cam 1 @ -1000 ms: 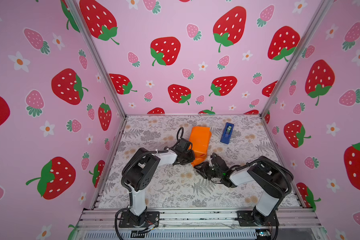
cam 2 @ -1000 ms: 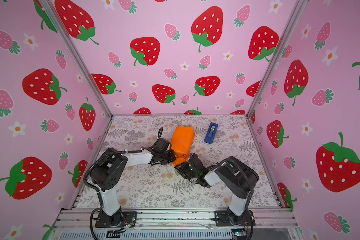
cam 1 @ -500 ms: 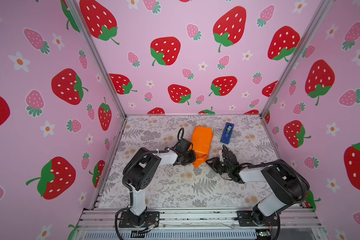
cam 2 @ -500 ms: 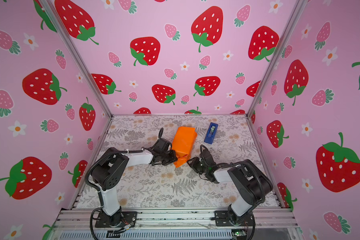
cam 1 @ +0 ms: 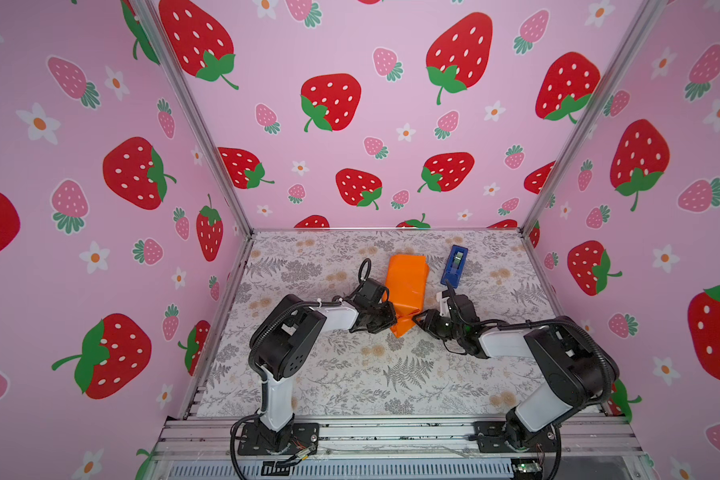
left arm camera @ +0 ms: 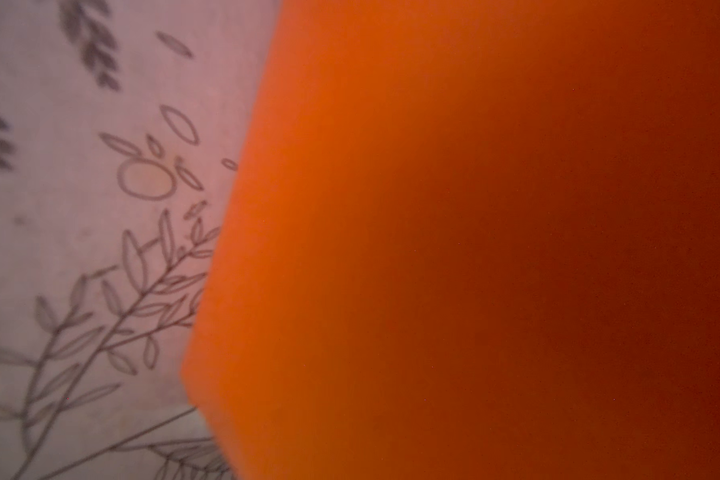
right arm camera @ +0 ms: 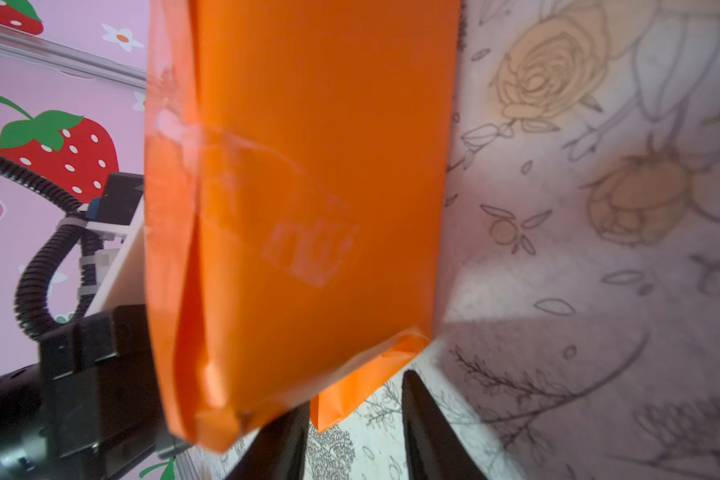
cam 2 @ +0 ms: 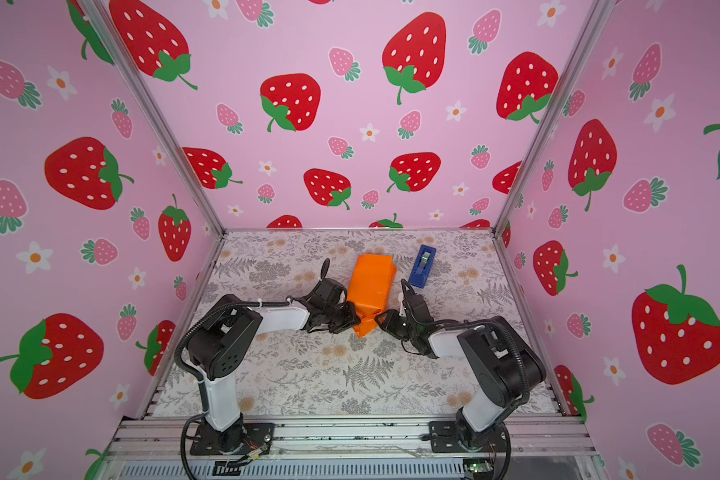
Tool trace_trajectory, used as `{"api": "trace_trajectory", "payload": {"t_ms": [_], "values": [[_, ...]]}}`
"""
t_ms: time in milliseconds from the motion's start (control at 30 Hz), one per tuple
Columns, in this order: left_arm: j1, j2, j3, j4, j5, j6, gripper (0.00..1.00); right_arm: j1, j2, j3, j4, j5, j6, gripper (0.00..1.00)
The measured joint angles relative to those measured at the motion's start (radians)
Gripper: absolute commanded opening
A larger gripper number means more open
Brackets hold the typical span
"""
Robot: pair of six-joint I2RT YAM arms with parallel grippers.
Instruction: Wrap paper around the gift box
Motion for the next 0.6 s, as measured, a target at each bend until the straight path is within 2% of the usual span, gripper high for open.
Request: {"api": "trace_trajectory", "payload": {"t_ms": [300,600], "values": [[-0.006,-0.131,-0.011,-0.103,-0.026,0.035,0.21,-0.025,0.000,0.056,-0.072,0.005,-0.043,0.35],[-0.007,-0.183,-0.089,-0.127,-0.037,0.050,0.20,-0.027,-0.006,0.066,-0.117,0.001,-0.061,0.32]]}}
